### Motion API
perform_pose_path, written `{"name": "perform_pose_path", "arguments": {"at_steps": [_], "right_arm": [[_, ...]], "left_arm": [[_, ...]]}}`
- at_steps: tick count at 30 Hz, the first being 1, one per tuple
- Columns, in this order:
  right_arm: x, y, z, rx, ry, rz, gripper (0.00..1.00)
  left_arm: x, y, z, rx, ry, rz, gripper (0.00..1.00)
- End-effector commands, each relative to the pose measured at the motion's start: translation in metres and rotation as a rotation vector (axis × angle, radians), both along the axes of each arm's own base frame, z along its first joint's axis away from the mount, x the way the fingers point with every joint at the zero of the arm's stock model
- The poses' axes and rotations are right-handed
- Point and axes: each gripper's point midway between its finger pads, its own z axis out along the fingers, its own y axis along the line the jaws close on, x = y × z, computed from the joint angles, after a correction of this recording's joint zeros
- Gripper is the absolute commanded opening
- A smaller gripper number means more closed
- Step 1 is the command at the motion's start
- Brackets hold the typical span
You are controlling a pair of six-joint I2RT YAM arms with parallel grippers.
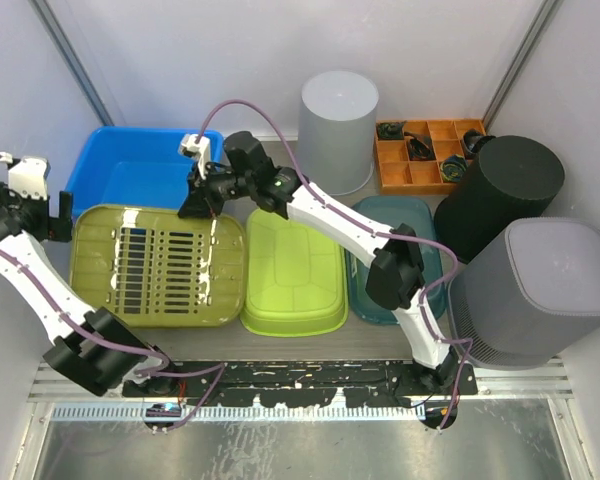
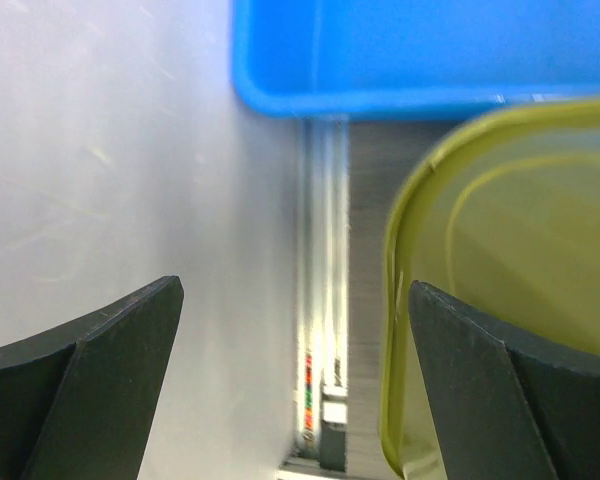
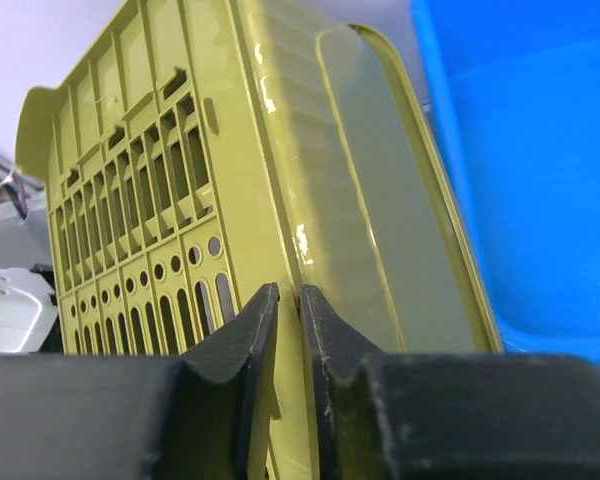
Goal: Turn the large container upside down
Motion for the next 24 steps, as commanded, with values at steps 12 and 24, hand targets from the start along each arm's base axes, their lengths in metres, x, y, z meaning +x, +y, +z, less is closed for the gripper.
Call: {"name": "perform_pose_path", "arguments": {"at_steps": [12, 24], "right_arm": [[-0.069, -0.016, -0.086, -0.348, 0.179, 0.105, 0.37], [-0.011, 0.002, 0.003, -0.165, -0.032, -0.168, 0.74]], "left_arm": [[0.066, 0.009, 0.087, -0.109, -0.292, 0.061, 0.98], [0.082, -0.108, 0.062, -0.334, -0.02, -0.292, 0.98]]}}
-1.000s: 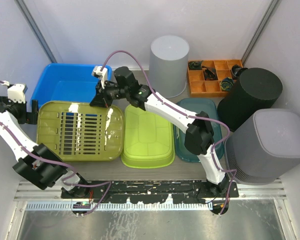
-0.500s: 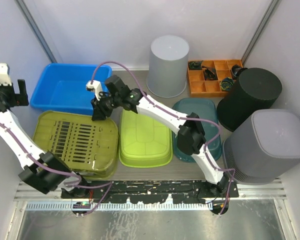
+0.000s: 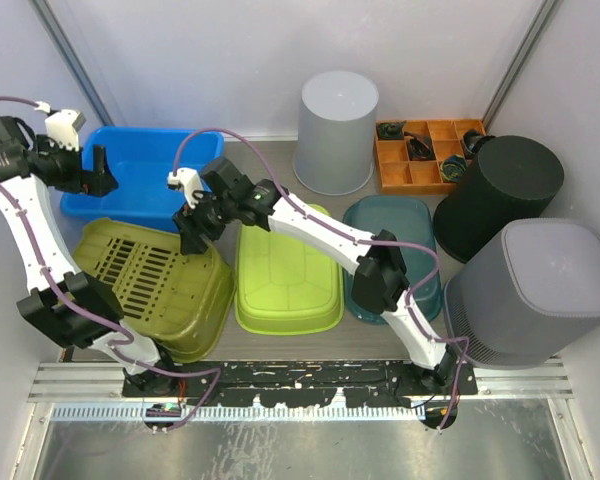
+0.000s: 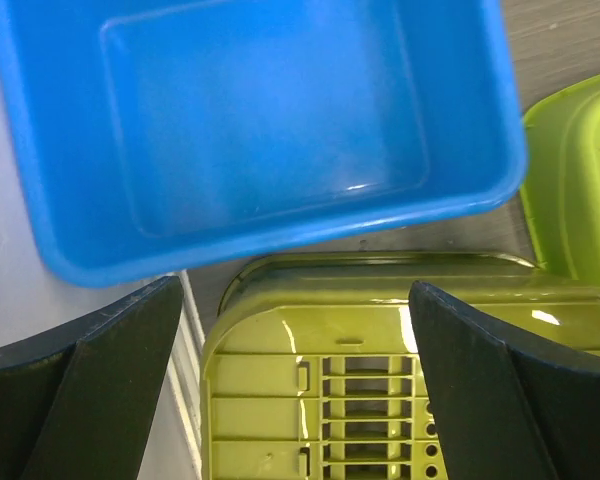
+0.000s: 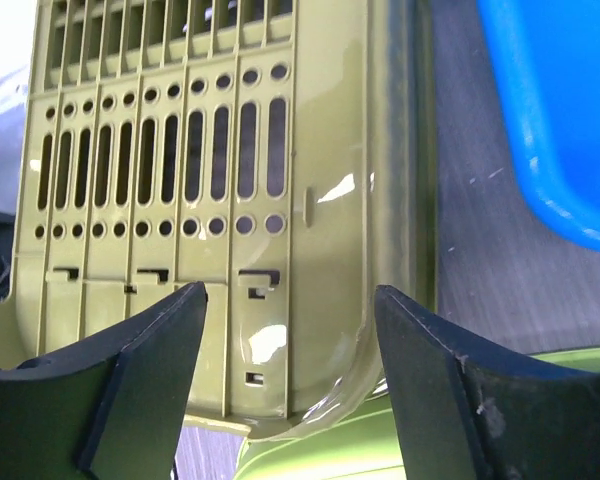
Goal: Turn the large container upside down
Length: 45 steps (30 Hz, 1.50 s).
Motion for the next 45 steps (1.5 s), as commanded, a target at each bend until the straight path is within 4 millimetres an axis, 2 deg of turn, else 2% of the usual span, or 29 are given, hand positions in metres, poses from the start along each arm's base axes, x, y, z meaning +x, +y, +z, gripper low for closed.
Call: {"name": "perform_pose_path", "arguments": {"at_steps": [1, 2, 3, 5, 7, 9, 12, 18, 21, 24, 28, 32, 35, 43, 45], "right_arm": [[0.025, -0.003, 0.105, 0.175, -0.185, -0.164, 0.76], [0.03, -0.011, 0.126, 0.201, -0.224, -0.215, 0.82], [0.035, -0.024, 0.15, 0.227, -0.262, -0.272, 0.92], [0.027, -0.048, 0.189, 0.281, -0.31, -0.312, 0.96], [0.017, -0.078, 0.223, 0.332, -0.343, -0.36, 1.0], [0.003, -0.118, 0.255, 0.387, -0.372, -0.433, 1.0], [-0.011, -0.165, 0.267, 0.416, -0.38, -0.526, 1.0], [-0.04, -0.249, 0.276, 0.453, -0.369, -0.682, 1.0], [-0.055, -0.279, 0.282, 0.491, -0.35, -0.723, 1.0], [-0.064, -0.302, 0.285, 0.525, -0.336, -0.765, 1.0], [-0.07, -0.318, 0.281, 0.534, -0.323, -0.797, 1.0], [-0.075, -0.326, 0.278, 0.541, -0.314, -0.804, 1.0], [-0.076, -0.33, 0.275, 0.544, -0.317, -0.811, 1.0], [-0.074, -0.335, 0.263, 0.518, -0.326, -0.831, 1.0], [-0.075, -0.34, 0.264, 0.521, -0.331, -0.839, 1.0]], "left_arm": [[-0.004, -0.043, 0.037, -0.143, -0.002, -0.118, 0.98], [0.005, -0.054, 0.038, -0.16, 0.016, -0.154, 0.98], [0.013, -0.062, 0.04, -0.157, 0.029, -0.175, 0.98], [0.033, -0.074, 0.033, -0.105, 0.083, -0.185, 0.98], [0.061, -0.077, 0.029, -0.036, 0.123, -0.094, 0.98], [0.077, -0.091, 0.016, -0.085, 0.188, -0.042, 0.98], [0.101, -0.121, -0.005, -0.1, 0.232, -0.029, 0.98], [0.113, -0.189, -0.035, -0.086, 0.266, -0.045, 0.98], [0.118, -0.2, -0.048, -0.125, 0.305, 0.005, 0.98], [0.126, -0.201, -0.064, -0.135, 0.325, 0.059, 0.99], [0.135, -0.203, -0.087, -0.101, 0.342, 0.089, 0.98], [0.143, -0.194, -0.111, -0.003, 0.347, 0.142, 0.99], [0.143, -0.196, -0.127, 0.015, 0.369, 0.155, 0.99], [0.141, -0.224, -0.147, 0.087, 0.381, 0.121, 1.0], [0.141, -0.229, -0.153, 0.11, 0.381, 0.117, 0.87]]}}
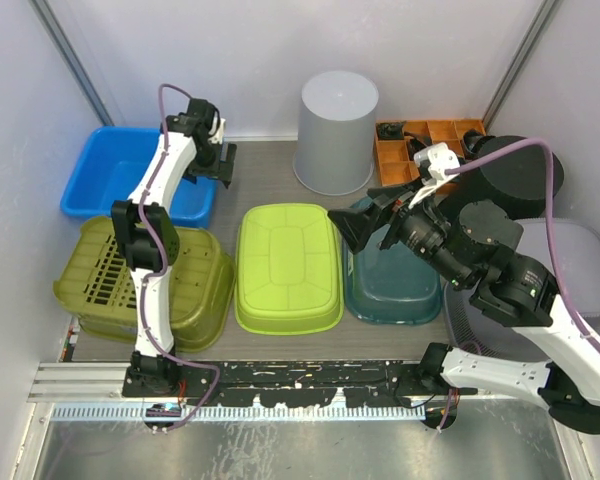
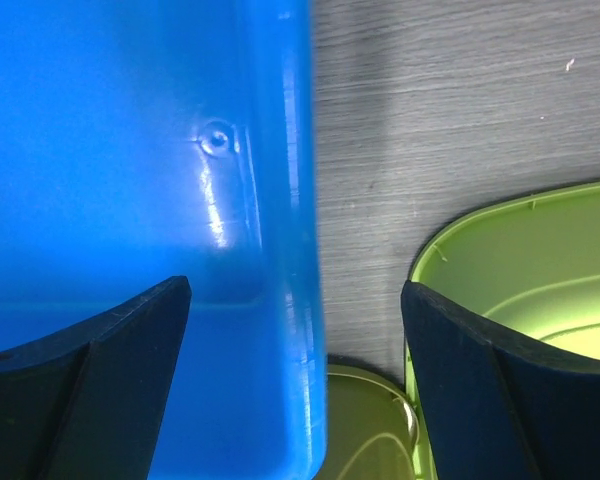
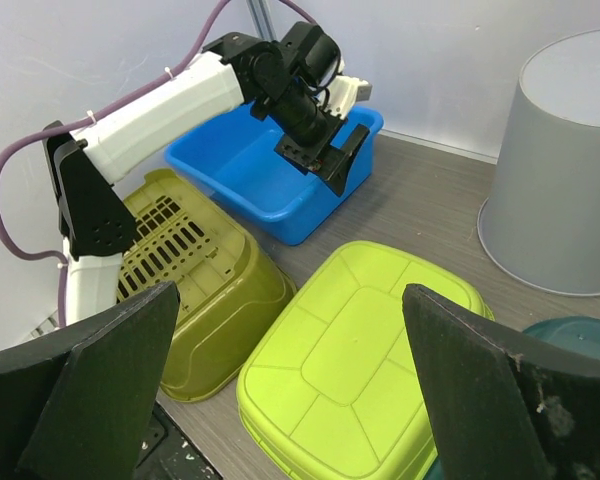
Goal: Turn the large container upside down
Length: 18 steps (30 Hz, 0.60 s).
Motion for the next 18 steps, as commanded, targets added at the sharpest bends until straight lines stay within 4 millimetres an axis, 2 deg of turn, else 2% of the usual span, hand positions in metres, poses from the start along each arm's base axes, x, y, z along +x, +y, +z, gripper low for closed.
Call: {"name": "perform_pose_path", "arguments": {"at_steps": [1, 2, 3, 11, 14, 15, 17, 18], "right_arm": [[0.0, -0.011, 0.011, 0.041, -0.024, -0.035, 1.0], [-0.001, -0.013, 0.012, 0.044, -0.027, -0.035, 1.0], [-0.002, -0.014, 0.012, 0.045, -0.027, -0.038, 1.0], [-0.006, -0.024, 0.009, 0.043, -0.021, -0.048, 1.0], [-0.007, -0.027, 0.01, 0.051, -0.023, -0.051, 1.0], [-0.008, -0.027, 0.01, 0.053, -0.024, -0.05, 1.0], [-0.009, -0.029, 0.01, 0.059, -0.024, -0.053, 1.0], [-0.009, -0.03, 0.011, 0.062, -0.024, -0.054, 1.0]], "left_arm": [[0.013, -0.014, 0.004, 0.059, -0.077, -0.016, 0.77], [0.014, -0.014, 0.003, 0.068, -0.075, -0.014, 0.68], [0.014, -0.013, 0.002, 0.08, -0.074, -0.012, 0.64], [0.013, -0.01, 0.005, 0.111, -0.078, -0.003, 0.67], [0.012, -0.008, 0.002, 0.12, -0.07, 0.0, 0.65], [0.012, -0.008, 0.002, 0.121, -0.069, -0.003, 0.55], [0.012, -0.008, 0.0, 0.127, -0.068, -0.007, 0.21], [0.012, -0.008, -0.001, 0.131, -0.064, -0.009, 0.09]]}}
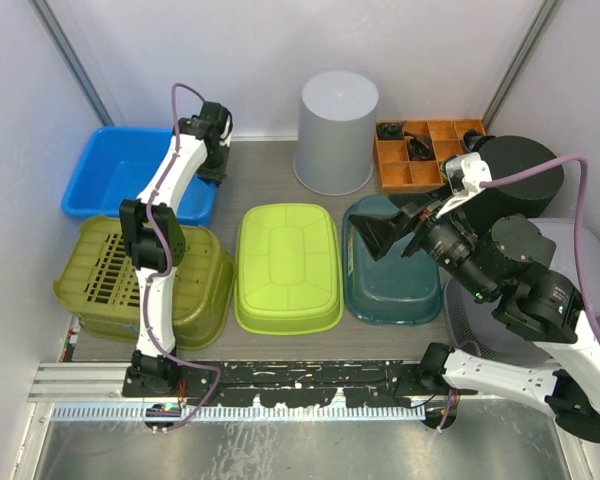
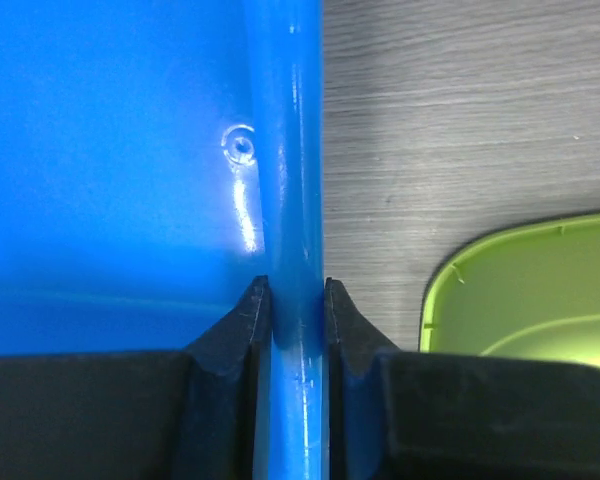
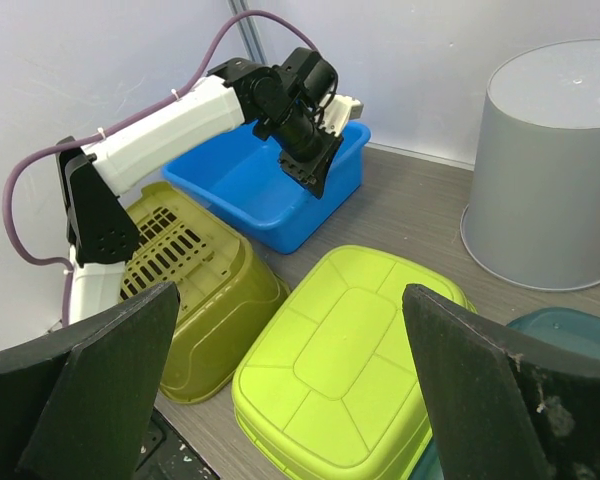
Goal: Turn the large container upside down
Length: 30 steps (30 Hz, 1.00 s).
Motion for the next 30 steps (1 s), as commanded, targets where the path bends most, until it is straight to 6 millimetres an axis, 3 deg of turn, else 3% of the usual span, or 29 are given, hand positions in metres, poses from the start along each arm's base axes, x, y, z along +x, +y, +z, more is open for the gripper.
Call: {"name": "perform_pose_path", "arguments": {"at_steps": [1, 9, 18, 21, 30], "right_arm": [[-0.001, -0.005, 0.009, 0.045, -0.013, -0.015, 1.0], [-0.002, -0.015, 0.008, 0.058, -0.005, -0.045, 1.0], [-0.005, -0.03, 0.019, 0.081, -0.019, -0.076, 1.0], [-0.005, -0.035, 0.021, 0.084, -0.025, -0.094, 1.0], [0.0, -0.042, 0.022, 0.077, -0.026, -0.138, 1.0]], "left_arm": [[0.01, 0.001, 0.008, 0.005, -0.042, 0.003, 0.04], [0.01, -0.011, 0.009, -0.017, -0.022, -0.03, 0.0], [-0.005, -0.041, 0.03, -0.096, -0.001, -0.107, 0.0], [-0.012, -0.061, 0.067, -0.212, -0.041, -0.154, 0.0], [-0.042, -0.124, 0.22, -0.594, -0.345, -0.338, 0.0]]}}
